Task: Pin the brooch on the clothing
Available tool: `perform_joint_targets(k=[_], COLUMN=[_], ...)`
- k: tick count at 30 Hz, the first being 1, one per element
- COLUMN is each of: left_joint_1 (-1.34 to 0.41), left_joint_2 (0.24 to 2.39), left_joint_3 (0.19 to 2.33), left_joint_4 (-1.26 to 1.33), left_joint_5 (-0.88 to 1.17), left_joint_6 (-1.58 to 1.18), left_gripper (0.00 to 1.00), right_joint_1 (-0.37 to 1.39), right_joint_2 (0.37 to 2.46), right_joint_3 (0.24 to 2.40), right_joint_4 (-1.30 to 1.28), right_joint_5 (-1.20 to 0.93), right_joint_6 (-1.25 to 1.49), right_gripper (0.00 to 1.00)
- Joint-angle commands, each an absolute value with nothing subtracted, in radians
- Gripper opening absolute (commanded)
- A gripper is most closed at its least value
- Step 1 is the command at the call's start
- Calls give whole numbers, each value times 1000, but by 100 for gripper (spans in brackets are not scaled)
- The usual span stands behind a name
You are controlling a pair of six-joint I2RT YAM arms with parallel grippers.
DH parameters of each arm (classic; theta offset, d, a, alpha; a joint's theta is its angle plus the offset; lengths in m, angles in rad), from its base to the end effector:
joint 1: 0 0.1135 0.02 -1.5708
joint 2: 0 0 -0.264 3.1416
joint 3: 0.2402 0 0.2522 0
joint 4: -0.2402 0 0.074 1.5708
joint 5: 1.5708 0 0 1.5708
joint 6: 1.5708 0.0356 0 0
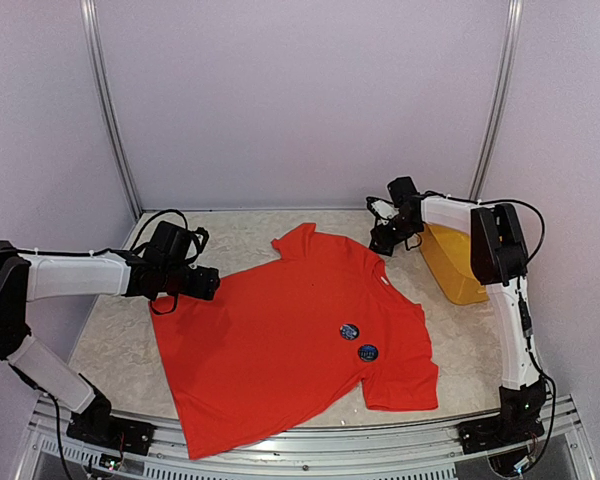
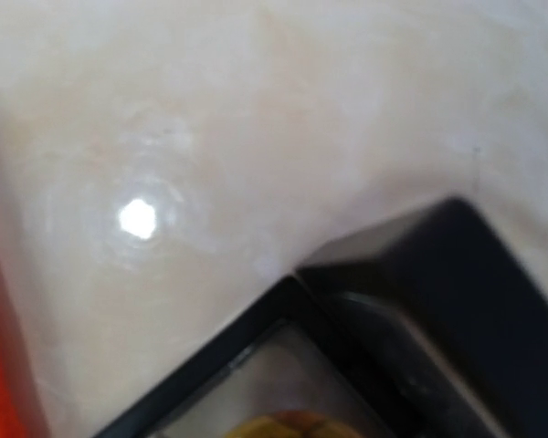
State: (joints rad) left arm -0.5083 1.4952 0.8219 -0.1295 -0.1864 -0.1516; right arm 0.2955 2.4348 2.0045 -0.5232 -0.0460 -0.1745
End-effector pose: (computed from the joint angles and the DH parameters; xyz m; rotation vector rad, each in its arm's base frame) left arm 0.2694 -0.1425 0.1925 0.3305 2.3348 -0.1001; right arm 0.5083 0.1564 0.1479 -0.6062 2.4523 0.1067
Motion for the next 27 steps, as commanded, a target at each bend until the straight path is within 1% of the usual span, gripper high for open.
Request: perform_joint_targets(k=[1,5,7,12,19,22,23,27], left_joint_1=[-515,-516,-516,-517,-518,-520,-520,-523], left_joint_2=[1500,1507,1508,1508,1508,1508,1509,1512], left_joint_3=[836,840,840,842,843,845,845,846], left_joint_4=[-143,-144,-144,-147,-149,-150,-150,-151], left_joint_5=[-174,-170,-170,-168,-167,-166,-166,-162], left_joint_6=[-138,-138,-138,-137,-135,-134,-133,-130], left_gripper=[78,78,78,78,78,78,78,78], right_joint_1=[294,295,296,295,294,297,298,301], right_joint_2=[2461,2416,2400,2346,2280,2268,2264,2242], right_joint_3=[1943,1900,1896,1896,1846,1826,1819,1789], right_joint_4=[-603,-602,-607,-615,-582,-575,-572,-557], right_joint_5=[-138,-167,-175,-222,-156,-116,-108,-143], right_joint_6=[-194,-202,-204,-200,-185,-189,-194,-224], right_gripper=[57,42,36,27,25,24,27,48])
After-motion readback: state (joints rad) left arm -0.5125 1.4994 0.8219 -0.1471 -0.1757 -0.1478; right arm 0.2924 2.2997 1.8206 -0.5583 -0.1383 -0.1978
